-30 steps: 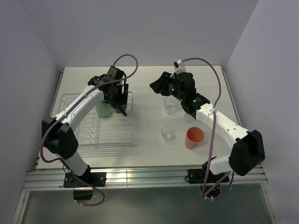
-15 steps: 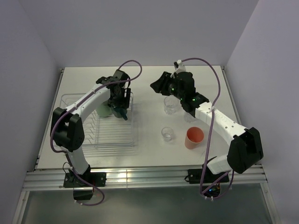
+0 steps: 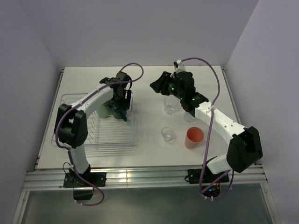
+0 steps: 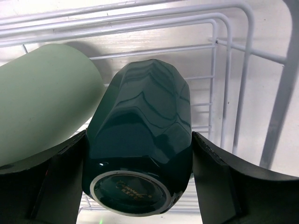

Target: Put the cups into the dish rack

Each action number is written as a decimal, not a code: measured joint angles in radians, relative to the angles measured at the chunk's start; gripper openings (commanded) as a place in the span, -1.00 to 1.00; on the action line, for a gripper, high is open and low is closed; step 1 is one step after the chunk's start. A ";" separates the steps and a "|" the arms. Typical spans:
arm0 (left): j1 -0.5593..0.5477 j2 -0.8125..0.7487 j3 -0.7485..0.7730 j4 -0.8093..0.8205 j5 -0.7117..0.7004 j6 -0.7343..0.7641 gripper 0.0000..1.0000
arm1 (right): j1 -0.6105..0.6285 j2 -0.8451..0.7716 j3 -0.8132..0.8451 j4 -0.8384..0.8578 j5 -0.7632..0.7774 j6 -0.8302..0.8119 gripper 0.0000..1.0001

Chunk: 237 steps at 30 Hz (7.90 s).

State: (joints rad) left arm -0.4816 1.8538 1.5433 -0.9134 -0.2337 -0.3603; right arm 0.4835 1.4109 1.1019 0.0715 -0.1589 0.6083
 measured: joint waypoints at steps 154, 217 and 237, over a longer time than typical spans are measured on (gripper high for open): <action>0.330 -0.612 -0.447 0.927 1.062 -0.471 0.98 | 0.001 0.156 0.100 0.386 -0.523 0.431 -1.00; 0.298 -0.643 -0.441 0.883 1.062 -0.454 -1.00 | 0.044 0.219 0.090 0.628 -0.547 0.617 -0.02; 0.310 -0.687 -0.144 0.098 0.491 -0.111 -1.00 | 0.009 0.001 0.098 -0.078 -0.034 0.133 0.02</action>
State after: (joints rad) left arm -0.1719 1.1667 1.3991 -0.8158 0.2573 -0.4717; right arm 0.4923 1.4120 1.1995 -0.0063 -0.1925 0.7414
